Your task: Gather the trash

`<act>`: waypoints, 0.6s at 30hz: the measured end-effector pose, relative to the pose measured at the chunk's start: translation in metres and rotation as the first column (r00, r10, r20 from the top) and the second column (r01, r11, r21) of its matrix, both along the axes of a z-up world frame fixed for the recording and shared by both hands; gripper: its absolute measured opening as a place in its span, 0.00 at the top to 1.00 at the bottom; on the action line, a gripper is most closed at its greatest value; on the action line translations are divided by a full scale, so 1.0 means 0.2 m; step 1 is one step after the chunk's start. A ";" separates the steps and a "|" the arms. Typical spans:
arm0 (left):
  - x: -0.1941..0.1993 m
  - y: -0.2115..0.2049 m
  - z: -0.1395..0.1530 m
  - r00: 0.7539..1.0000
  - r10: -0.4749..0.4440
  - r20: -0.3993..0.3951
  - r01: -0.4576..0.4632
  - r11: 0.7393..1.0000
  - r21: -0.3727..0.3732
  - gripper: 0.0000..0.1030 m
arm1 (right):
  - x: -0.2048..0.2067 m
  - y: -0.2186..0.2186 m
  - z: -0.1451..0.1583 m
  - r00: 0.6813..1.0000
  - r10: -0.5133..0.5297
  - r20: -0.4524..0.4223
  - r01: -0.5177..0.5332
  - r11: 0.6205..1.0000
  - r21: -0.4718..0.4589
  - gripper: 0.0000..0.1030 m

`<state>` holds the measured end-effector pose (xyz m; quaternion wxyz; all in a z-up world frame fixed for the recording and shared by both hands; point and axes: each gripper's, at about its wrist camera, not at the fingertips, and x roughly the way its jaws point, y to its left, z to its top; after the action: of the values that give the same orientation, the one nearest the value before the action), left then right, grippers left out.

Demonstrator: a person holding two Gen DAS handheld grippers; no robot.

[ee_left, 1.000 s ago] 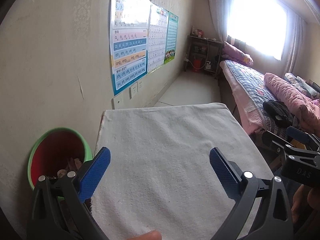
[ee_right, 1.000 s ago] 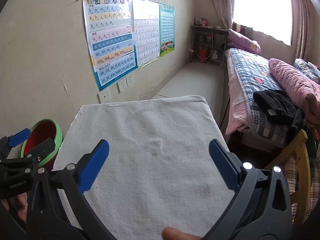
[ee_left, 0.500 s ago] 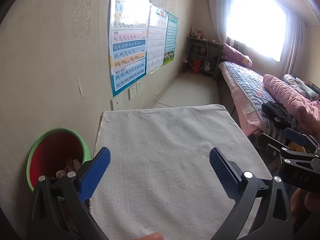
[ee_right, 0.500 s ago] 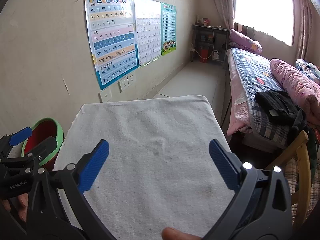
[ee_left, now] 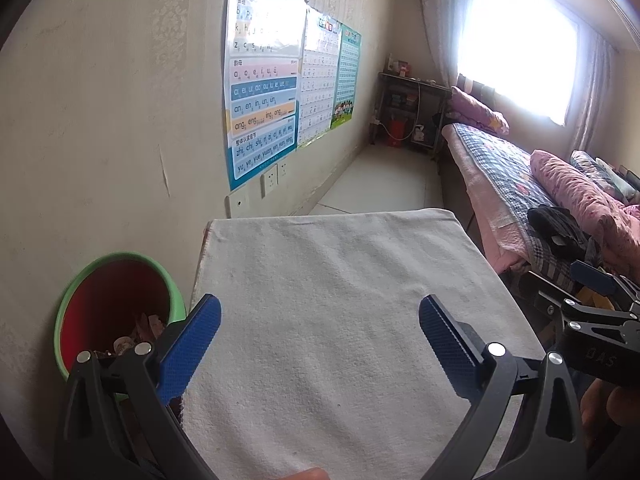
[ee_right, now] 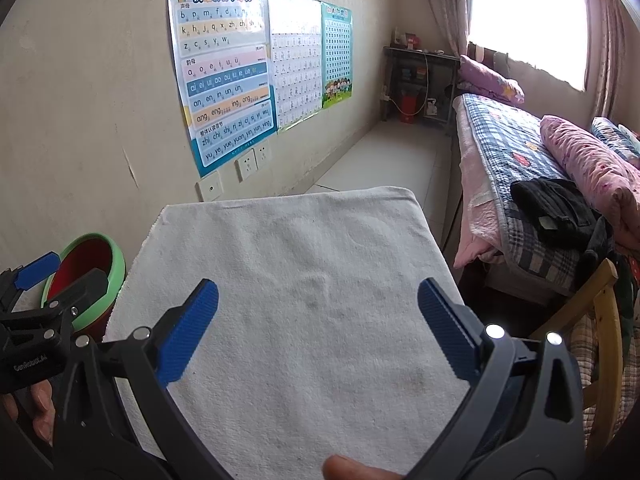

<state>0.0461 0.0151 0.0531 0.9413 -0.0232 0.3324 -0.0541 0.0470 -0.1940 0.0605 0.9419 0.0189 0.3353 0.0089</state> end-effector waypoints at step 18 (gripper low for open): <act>-0.01 0.00 0.00 0.999 0.038 0.012 -0.038 0.999 0.012 0.08 | -0.01 0.01 -0.03 1.000 0.016 -0.009 -0.016 1.000 -0.009 0.05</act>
<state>0.0444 0.0159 0.0533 0.9442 -0.0235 0.3266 -0.0342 0.0447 -0.1921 0.0554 0.9404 0.0121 0.3395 0.0150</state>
